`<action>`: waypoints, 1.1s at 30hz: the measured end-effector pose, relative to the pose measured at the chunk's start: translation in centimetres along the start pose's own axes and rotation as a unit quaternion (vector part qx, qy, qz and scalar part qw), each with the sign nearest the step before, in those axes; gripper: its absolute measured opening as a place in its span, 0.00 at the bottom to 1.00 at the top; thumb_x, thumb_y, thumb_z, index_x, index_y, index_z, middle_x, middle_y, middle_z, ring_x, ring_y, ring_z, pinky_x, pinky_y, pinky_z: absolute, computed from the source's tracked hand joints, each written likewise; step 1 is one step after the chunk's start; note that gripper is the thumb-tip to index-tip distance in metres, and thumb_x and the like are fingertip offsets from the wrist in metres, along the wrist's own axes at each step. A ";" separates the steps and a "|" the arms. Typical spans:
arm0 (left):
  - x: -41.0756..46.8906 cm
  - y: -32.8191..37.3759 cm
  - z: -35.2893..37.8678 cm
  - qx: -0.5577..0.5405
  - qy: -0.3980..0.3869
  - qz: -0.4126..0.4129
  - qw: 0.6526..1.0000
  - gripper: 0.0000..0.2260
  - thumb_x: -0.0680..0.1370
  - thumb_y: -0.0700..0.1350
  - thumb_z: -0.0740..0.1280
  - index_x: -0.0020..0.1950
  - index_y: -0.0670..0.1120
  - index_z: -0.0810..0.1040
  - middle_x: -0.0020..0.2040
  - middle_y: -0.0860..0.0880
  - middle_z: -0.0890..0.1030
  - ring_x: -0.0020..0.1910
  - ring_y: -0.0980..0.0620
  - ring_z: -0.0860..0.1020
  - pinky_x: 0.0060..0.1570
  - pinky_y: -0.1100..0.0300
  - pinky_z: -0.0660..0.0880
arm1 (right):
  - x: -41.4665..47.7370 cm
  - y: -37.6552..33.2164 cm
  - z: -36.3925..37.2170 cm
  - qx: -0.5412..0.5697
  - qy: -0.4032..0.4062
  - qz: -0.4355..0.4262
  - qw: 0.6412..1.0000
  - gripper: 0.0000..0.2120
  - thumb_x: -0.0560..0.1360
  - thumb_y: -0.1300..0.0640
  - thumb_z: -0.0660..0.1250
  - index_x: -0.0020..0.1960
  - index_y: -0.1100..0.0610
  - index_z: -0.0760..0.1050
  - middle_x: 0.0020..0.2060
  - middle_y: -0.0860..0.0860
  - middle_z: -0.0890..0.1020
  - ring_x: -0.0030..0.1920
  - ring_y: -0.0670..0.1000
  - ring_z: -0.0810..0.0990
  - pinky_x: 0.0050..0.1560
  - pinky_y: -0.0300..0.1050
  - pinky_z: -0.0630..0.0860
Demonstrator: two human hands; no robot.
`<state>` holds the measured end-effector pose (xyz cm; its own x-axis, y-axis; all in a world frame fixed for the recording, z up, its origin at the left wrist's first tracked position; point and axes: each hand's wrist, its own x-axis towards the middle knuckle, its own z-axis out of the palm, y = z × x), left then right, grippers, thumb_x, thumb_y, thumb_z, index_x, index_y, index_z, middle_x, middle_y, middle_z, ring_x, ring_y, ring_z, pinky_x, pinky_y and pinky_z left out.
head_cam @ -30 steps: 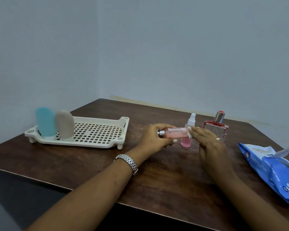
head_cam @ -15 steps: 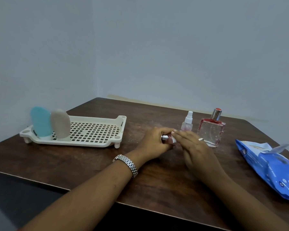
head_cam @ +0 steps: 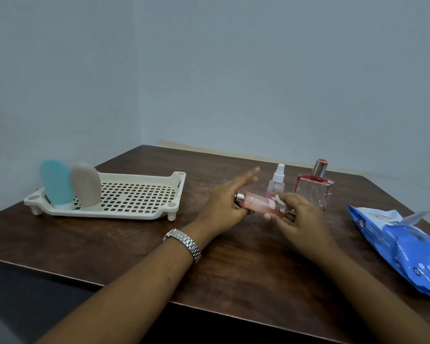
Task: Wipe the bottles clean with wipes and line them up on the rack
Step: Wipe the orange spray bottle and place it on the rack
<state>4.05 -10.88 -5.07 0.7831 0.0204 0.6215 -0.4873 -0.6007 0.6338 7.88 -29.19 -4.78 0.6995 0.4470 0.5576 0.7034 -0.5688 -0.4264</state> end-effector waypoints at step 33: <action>0.4 0.0 0.6 -0.274 0.056 -0.077 0.957 0.30 0.83 0.36 0.53 0.75 0.62 0.45 0.67 0.48 0.75 0.60 0.67 0.75 0.52 0.72 0.72 | 0.0 -3.1 2.9 0.098 -0.107 -0.113 0.983 0.26 0.80 0.47 0.54 0.76 0.50 0.55 0.74 0.44 0.61 0.72 0.38 0.57 0.70 0.33 0.56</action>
<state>4.59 -11.35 -5.11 0.8310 0.1792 0.5267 -0.5221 -0.0758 0.8495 6.06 -25.41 -5.45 0.5190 0.6935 0.4996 0.8396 -0.3039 -0.4503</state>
